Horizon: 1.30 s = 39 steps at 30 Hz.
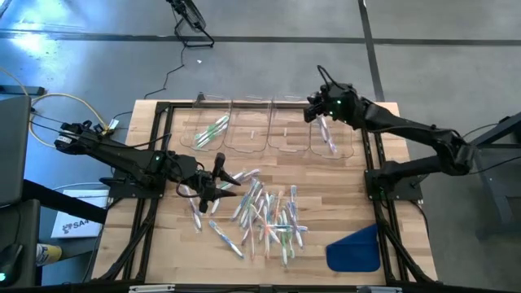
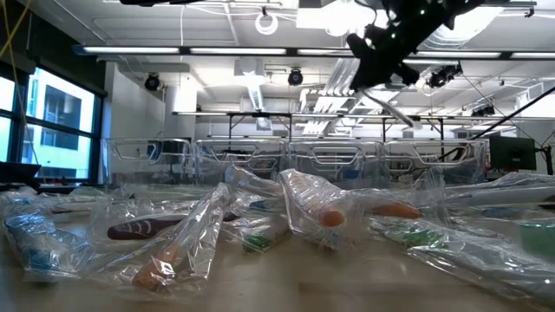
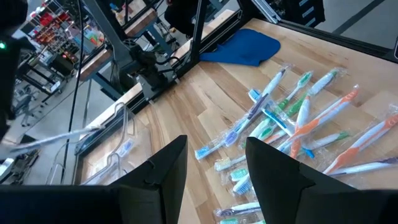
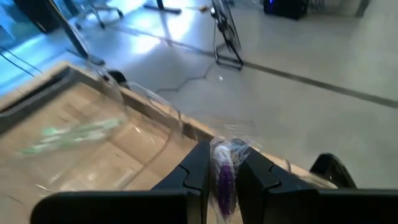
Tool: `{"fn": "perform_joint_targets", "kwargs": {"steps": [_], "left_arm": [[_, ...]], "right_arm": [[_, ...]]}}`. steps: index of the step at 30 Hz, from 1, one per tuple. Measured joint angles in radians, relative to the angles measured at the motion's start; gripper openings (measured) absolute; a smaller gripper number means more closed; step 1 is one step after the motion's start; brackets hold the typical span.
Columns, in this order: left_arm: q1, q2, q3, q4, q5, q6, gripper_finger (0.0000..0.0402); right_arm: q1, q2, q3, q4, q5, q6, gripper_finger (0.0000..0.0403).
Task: Pick & Place Toothbrushes
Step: Put the violet toothbrush into the right transparent bin
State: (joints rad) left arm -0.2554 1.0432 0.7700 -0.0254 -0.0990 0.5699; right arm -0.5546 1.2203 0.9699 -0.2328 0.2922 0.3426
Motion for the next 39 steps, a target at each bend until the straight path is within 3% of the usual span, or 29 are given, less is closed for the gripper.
{"fn": "perform_joint_targets", "kwargs": {"steps": [10, 16, 39], "left_arm": [[0.0, 0.0, 0.0, 0.0, 0.0, -0.002, 0.0159], [0.0, 0.0, 0.0, 0.0, 0.001, -0.002, 0.0159], [0.0, 0.0, 0.0, 0.0, 0.003, 0.001, 0.0159]], "right_arm": [[-0.115, 0.136, 0.0, -0.004, 0.021, 0.017, 0.0041], [-0.161, 0.204, 0.0, -0.104, 0.023, 0.056, 0.0041], [-0.182, 0.393, 0.0, -0.242, 0.023, 0.077, 0.0044]]}}
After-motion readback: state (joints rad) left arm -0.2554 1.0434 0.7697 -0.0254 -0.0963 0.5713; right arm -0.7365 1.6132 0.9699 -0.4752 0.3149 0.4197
